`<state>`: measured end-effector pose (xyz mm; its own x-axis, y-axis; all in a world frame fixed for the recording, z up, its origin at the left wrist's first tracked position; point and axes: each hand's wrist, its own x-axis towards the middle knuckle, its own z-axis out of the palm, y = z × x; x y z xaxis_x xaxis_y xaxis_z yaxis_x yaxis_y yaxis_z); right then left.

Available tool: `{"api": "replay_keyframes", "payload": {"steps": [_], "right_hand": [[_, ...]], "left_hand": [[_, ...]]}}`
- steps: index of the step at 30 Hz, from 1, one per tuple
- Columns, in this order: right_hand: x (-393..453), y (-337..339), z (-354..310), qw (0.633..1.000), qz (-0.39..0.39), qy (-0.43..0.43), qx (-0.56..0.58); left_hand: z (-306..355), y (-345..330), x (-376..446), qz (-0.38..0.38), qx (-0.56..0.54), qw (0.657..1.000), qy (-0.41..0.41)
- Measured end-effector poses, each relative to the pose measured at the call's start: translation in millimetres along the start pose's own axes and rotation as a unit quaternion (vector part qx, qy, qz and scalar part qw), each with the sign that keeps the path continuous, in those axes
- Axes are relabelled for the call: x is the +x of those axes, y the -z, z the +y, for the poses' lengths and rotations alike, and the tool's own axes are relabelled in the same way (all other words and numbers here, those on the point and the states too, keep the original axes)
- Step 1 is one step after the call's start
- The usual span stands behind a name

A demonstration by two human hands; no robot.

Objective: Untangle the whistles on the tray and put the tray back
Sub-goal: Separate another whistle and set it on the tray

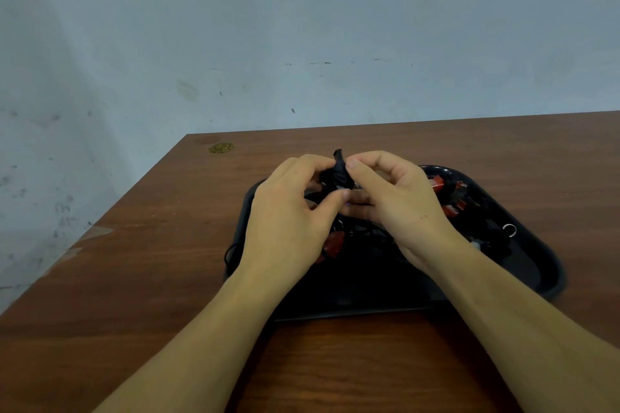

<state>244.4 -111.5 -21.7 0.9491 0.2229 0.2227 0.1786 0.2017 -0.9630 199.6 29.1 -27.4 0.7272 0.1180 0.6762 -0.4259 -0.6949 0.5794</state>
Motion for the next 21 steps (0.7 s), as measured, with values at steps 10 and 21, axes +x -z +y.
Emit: {"api": "replay_keyframes", "payload": {"steps": [10, 21], "right_hand": [[1.8, 7.2, -2.4, 0.996, 0.018, 0.004, -0.083], [1.0, 16.1, -10.8, 0.993, 0.01, 0.021, -0.119]], "left_hand": [[-1.1, -5.1, -0.1, -0.036, -0.054, 0.998, 0.024], [10.2, -8.7, 2.1, -0.025, -0.09, 0.993, 0.07]]}}
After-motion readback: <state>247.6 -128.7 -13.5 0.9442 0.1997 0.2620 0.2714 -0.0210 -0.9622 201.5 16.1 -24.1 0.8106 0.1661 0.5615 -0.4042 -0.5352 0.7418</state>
